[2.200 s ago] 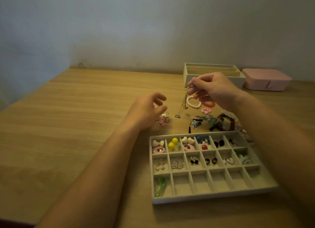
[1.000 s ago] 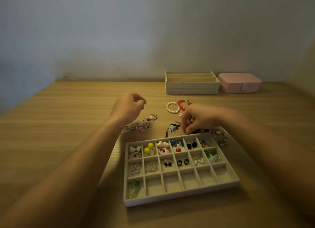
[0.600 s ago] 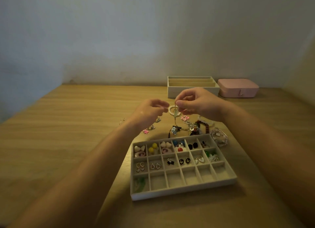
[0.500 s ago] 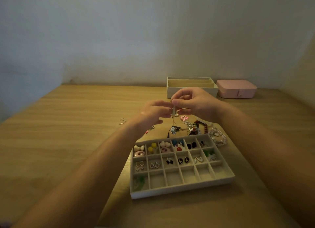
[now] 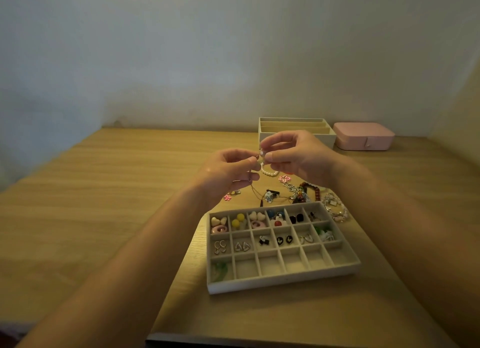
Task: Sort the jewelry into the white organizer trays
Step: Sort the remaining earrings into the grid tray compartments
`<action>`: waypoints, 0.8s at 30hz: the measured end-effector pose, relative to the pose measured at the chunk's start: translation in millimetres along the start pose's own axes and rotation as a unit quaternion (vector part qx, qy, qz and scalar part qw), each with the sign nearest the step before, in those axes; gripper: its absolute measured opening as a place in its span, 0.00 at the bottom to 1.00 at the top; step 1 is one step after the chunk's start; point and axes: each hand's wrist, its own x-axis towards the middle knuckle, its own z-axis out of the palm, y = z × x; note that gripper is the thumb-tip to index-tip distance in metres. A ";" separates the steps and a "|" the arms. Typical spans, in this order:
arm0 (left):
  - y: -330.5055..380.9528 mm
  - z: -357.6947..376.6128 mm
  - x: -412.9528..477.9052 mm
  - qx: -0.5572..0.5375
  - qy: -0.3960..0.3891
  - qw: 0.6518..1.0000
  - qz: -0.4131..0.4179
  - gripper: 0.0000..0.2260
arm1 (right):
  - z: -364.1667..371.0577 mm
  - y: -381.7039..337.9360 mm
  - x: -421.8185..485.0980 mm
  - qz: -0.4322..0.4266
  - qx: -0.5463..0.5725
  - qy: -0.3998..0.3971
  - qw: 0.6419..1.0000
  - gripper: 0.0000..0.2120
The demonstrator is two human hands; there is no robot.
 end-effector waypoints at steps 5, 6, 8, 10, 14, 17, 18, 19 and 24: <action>-4.8 -0.5 2.2 0.002 0.006 1.000 0.004 0.05 | -0.5 8.5 3.5 0.011 -0.022 0.005 1.000 0.08; -5.4 -1.5 3.0 0.000 0.009 1.000 0.006 0.05 | -1.3 9.6 4.5 0.013 -0.022 0.005 1.000 0.07; -6.6 -3.1 5.4 -0.003 0.012 1.000 0.012 0.06 | -3.7 11.5 6.4 0.017 -0.011 -0.004 1.000 0.06; -7.4 -4.2 8.5 -0.010 0.013 1.000 0.021 0.06 | -4.5 12.8 8.6 0.028 0.019 -0.018 0.999 0.06; -8.1 -4.5 15.3 -0.024 0.017 0.999 0.033 0.07 | -1.8 14.5 13.2 0.062 0.018 -0.039 0.997 0.09; -9.1 -4.3 19.3 -0.013 0.013 0.999 0.038 0.06 | 0.5 17.8 17.6 0.085 -0.006 -0.042 0.996 0.12; -9.7 -4.3 20.4 -0.011 0.012 0.999 0.038 0.06 | 1.6 18.9 19.0 0.086 -0.006 -0.043 0.995 0.11; -9.9 -4.2 21.0 -0.011 0.011 0.999 0.039 0.06 | 2.6 19.5 19.9 0.083 -0.006 -0.045 0.996 0.11; -8.8 -5.3 23.7 -0.008 0.021 0.999 0.047 0.07 | 1.7 20.4 20.3 0.036 -0.099 -0.043 0.994 0.07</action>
